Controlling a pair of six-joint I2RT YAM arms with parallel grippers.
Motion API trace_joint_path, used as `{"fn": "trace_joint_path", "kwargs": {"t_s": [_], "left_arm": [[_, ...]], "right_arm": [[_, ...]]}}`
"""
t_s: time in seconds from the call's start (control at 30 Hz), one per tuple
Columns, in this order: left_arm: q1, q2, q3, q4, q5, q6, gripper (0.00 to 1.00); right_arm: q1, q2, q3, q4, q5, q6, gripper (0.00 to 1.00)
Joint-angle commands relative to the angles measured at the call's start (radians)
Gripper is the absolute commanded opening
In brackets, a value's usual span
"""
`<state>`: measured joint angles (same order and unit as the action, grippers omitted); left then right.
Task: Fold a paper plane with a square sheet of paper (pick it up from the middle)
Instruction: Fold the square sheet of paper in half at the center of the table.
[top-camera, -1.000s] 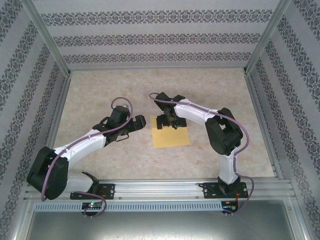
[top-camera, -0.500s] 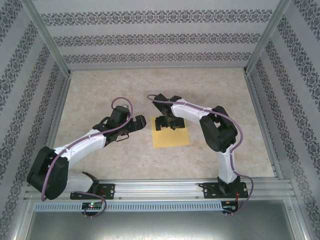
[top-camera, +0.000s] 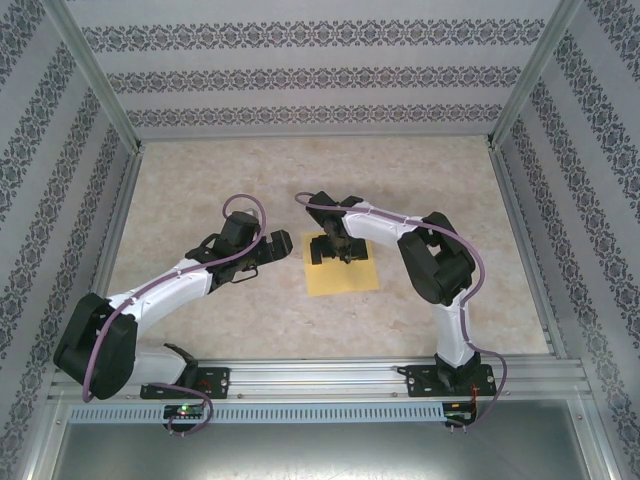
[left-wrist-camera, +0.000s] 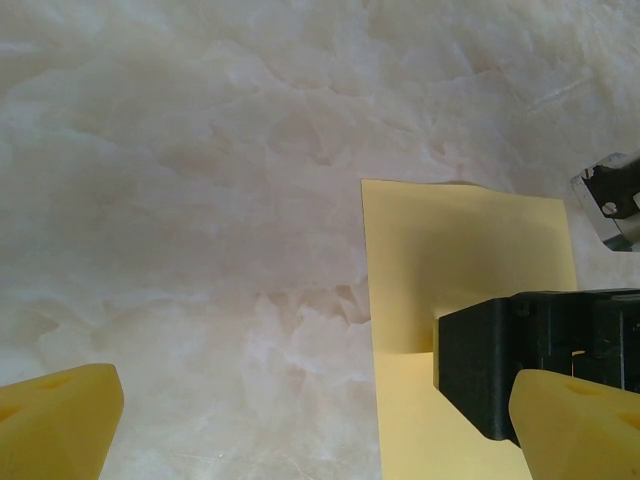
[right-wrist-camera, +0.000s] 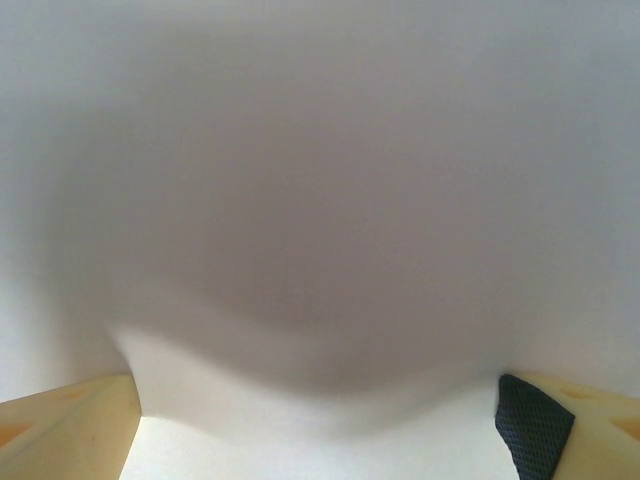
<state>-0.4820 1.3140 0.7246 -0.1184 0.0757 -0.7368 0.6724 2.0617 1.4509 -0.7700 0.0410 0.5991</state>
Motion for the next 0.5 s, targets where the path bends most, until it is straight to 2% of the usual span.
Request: {"fn": "trace_joint_path", "kwargs": {"t_s": [0.0,0.17,0.3,0.4,0.47], "left_arm": [[0.011,-0.006,0.014,0.017,0.005,0.010,1.00],[0.011,-0.006,0.014,0.014,0.003,0.007,1.00],[0.010,-0.007,0.015,0.011,0.003,0.004,1.00],[0.011,-0.007,0.017,0.010,0.001,0.004,1.00],[0.011,-0.006,0.019,0.009,0.002,0.005,1.00]], "right_arm": [[0.023,0.066,-0.034,-0.049,0.007,0.000,0.93],[0.023,0.029,-0.018,-0.051,0.028,0.020,0.86],[0.016,-0.013,-0.015,-0.025,-0.009,0.018,0.80],[0.006,-0.040,-0.024,0.010,-0.056,0.021,0.70],[-0.001,-0.051,-0.027,0.010,-0.060,0.030,0.59]]}}
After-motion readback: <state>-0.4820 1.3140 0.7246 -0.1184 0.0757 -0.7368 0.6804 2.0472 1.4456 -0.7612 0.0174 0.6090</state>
